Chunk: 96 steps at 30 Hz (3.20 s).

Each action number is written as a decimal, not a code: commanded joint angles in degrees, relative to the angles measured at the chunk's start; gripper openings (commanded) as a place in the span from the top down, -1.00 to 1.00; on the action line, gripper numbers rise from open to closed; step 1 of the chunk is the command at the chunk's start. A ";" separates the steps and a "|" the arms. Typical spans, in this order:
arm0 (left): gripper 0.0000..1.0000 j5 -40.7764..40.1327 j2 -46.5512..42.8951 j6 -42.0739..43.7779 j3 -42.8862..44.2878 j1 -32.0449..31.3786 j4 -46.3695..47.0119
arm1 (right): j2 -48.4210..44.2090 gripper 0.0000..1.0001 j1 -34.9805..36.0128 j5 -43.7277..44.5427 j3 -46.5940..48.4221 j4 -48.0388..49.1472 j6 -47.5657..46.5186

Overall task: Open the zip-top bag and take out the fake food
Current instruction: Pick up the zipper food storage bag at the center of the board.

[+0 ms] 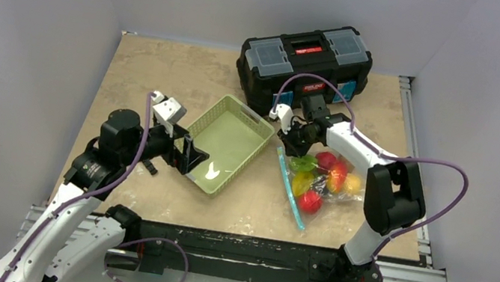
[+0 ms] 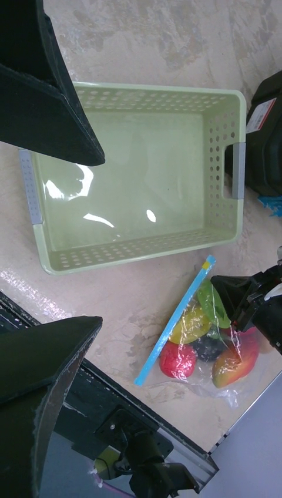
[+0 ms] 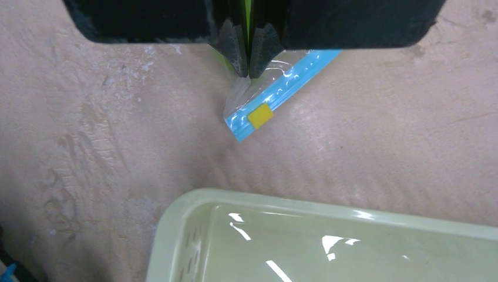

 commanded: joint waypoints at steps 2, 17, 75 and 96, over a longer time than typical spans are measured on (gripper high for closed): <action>-0.97 6.03 -1.19 1.89 1.51 0.18 2.70 | -4.53 1.00 -0.30 -8.39 0.73 -4.73 -3.80; -0.97 14.01 -3.33 2.69 -0.43 0.14 6.56 | -13.64 1.00 -0.20 -22.07 -3.68 -11.92 -14.83; -0.85 -21.52 8.89 -26.87 -13.85 -32.76 23.33 | -48.88 -0.88 0.01 -11.09 -33.38 -16.46 -48.72; -0.87 -36.31 17.72 11.79 -17.86 -45.92 38.56 | -43.88 -0.83 -0.33 -23.66 -29.06 -12.77 -33.30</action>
